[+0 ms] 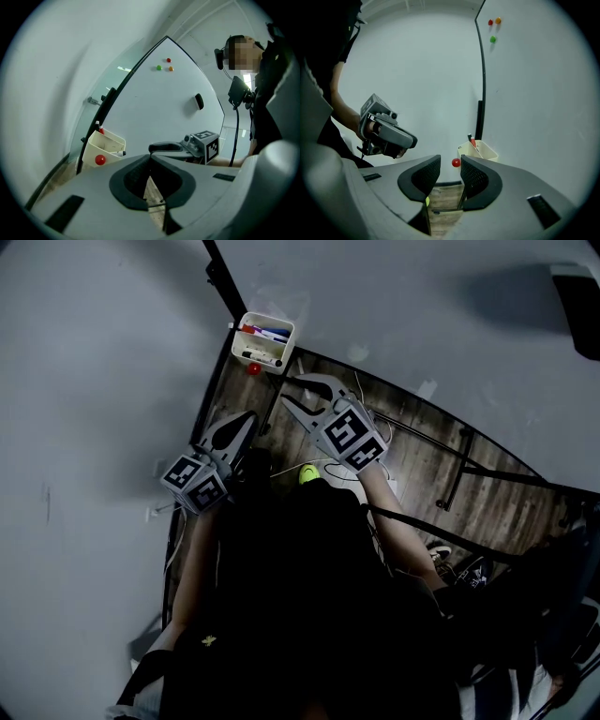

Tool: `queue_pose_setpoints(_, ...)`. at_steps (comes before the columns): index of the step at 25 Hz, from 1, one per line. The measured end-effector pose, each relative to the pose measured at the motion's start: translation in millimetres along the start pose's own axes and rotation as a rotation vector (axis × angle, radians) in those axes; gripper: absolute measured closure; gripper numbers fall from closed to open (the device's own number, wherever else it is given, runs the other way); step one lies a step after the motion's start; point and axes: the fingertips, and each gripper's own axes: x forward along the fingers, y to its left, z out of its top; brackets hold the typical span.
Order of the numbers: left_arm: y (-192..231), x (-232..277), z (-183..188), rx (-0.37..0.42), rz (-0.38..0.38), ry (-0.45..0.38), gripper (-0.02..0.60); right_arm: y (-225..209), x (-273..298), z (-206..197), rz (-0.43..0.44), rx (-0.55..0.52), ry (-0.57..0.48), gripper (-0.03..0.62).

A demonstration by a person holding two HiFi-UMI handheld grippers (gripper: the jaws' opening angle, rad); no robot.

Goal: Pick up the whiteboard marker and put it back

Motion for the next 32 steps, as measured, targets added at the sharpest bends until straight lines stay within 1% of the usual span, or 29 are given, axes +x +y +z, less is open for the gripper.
queue_pose_setpoints(5,16,-1,-1,-0.014,-0.028,0.027,0.566,-8,24,-6,-0.032,-0.048,0.058,0.449)
queue_pose_setpoints(9,31,2,5,-0.01,-0.058,0.047,0.566,-12,45,-7,-0.045,-0.071,0.094,0.418)
queue_pose_setpoints(13,56,9,4,-0.041,-0.09,0.061,0.566,-24,72,-20,-0.071,-0.103,0.154,0.407)
queue_pose_setpoints(17,61,8,14,-0.036,-0.123,0.088,0.566,-32,81,-17,-0.096,-0.121,0.19,0.405)
queue_pose_setpoints(22,62,7,23,-0.027,-0.145,0.093,0.566,-32,84,-19,-0.098,-0.138,0.224,0.405)
queue_pose_setpoints(29,77,9,29,-0.029,-0.15,0.092,0.566,-37,92,-24,-0.108,-0.108,0.235,0.405)
queue_pose_setpoints(32,75,5,30,-0.033,-0.153,0.095,0.566,-33,93,-22,-0.102,-0.111,0.236,0.407)
